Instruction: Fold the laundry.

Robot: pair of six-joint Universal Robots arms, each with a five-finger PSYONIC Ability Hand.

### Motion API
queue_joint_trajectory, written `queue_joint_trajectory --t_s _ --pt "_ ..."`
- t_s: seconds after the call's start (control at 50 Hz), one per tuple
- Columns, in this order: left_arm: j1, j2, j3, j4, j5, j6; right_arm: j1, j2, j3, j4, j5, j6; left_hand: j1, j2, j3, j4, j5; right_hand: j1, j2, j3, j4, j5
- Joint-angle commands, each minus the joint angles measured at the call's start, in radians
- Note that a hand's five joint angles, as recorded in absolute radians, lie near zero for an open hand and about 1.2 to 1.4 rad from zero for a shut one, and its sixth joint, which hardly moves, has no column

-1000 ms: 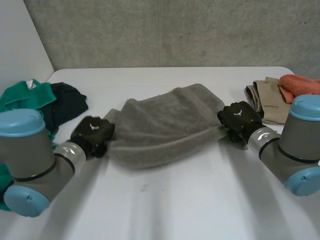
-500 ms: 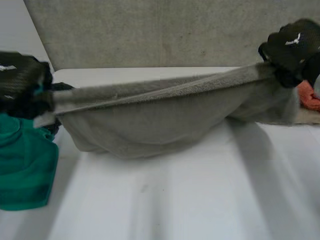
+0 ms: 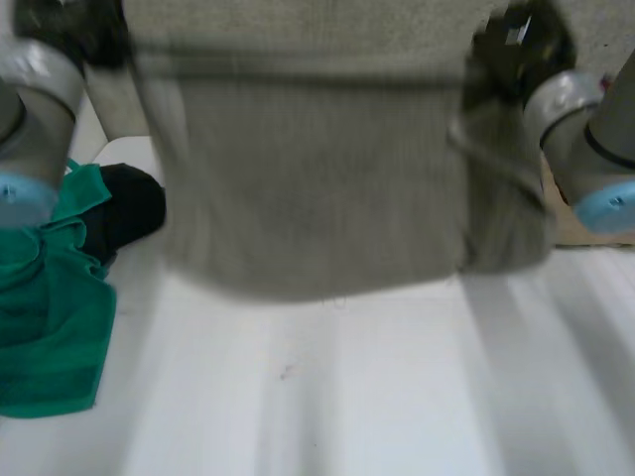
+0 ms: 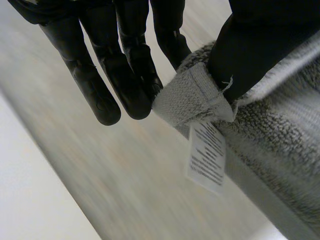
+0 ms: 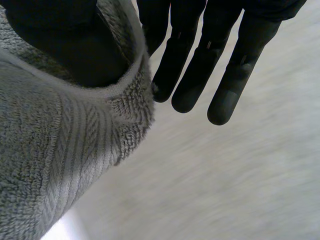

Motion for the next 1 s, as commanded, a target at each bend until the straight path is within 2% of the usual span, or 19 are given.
queue_joint_trajectory --t_s 0.02,0.04,0.08,0.22,0.36,0.4,0.48,0.52,0.54,0.58,0.62,0.68,0.78,0.9,0.98,1.0 --pt "0.003 0.072 0.079 0.039 -0.055 -0.140 0.006 -0.085 0.058 -0.374 -0.052 0.106 0.291 0.198 0.203 0.194 0.223 0.289 0.222 0.204 0.196 0.211" --pt "0.002 0.088 0.050 0.019 -0.038 -0.137 0.002 -0.103 0.090 -0.386 -0.098 0.122 0.291 0.198 0.203 0.194 0.223 0.289 0.222 0.204 0.196 0.211" --pt "0.002 0.110 0.002 0.007 -0.024 -0.134 -0.004 -0.115 0.118 -0.379 -0.130 0.126 0.291 0.198 0.203 0.194 0.223 0.289 0.222 0.204 0.196 0.211" --pt "0.032 0.191 -0.275 0.028 -0.030 -0.102 -0.038 -0.129 0.239 -0.247 -0.183 0.154 0.291 0.198 0.203 0.194 0.223 0.289 0.222 0.204 0.196 0.211" --pt "0.060 0.141 -0.568 0.103 -0.009 -0.016 -0.093 -0.038 0.406 -0.109 -0.350 0.151 0.291 0.198 0.203 0.194 0.223 0.289 0.222 0.204 0.196 0.211" --pt "0.068 0.101 -0.627 0.135 0.004 0.003 -0.105 0.004 0.434 -0.103 -0.364 0.149 0.291 0.198 0.203 0.194 0.223 0.289 0.222 0.204 0.196 0.211" --pt "0.078 0.035 -0.682 0.181 0.013 0.016 -0.130 0.093 0.460 -0.095 -0.358 0.148 0.291 0.198 0.203 0.194 0.223 0.236 0.169 0.151 0.143 0.158" --pt "0.080 0.020 -0.694 0.189 0.010 0.020 -0.136 0.122 0.462 -0.090 -0.350 0.151 0.291 0.198 0.203 0.194 0.223 0.022 -0.045 -0.063 -0.071 -0.055" --pt "0.083 0.009 -0.704 0.189 0.010 0.017 -0.144 0.142 0.460 -0.083 -0.338 0.154 0.291 0.198 0.203 0.194 0.223 -0.226 -0.293 -0.311 -0.319 -0.304" --pt "0.086 0.006 -0.710 0.189 0.010 0.015 -0.150 0.159 0.457 -0.075 -0.318 0.163 0.291 0.198 0.203 0.194 0.223 -0.389 -0.456 -0.474 -0.482 -0.467" --pt "0.091 0.015 -0.722 0.192 0.013 0.013 -0.159 0.173 0.443 -0.069 -0.257 0.214 0.291 0.198 0.203 0.194 0.223 -0.487 -0.554 -0.572 -0.580 -0.564" --pt "0.097 0.030 -0.733 0.194 0.016 0.013 -0.170 0.185 0.426 -0.060 -0.188 0.308 0.291 0.198 0.203 0.194 0.223 -0.487 -0.554 -0.572 -0.580 -0.564" --pt "0.111 0.049 -0.748 0.191 0.027 0.012 -0.187 0.211 0.387 0.003 -0.134 0.459 0.291 0.198 0.203 0.194 0.223 -0.466 -0.534 -0.551 -0.560 -0.544" --pt "0.120 0.064 -0.768 0.174 0.038 0.012 -0.198 0.230 0.339 0.143 -0.158 0.519 0.291 0.198 0.203 0.194 0.223 -0.325 -0.393 -0.411 -0.419 -0.403" --pt "0.124 0.073 -0.782 0.145 0.041 0.012 -0.198 0.233 0.325 0.201 -0.201 0.518 0.291 0.198 0.203 0.194 0.223 -0.161 -0.228 -0.246 -0.254 -0.239" --pt "0.127 0.076 -0.788 0.131 0.042 0.012 -0.198 0.231 0.324 0.219 -0.216 0.515 0.291 0.198 0.203 0.194 0.223 -0.050 -0.118 -0.135 -0.144 -0.128"
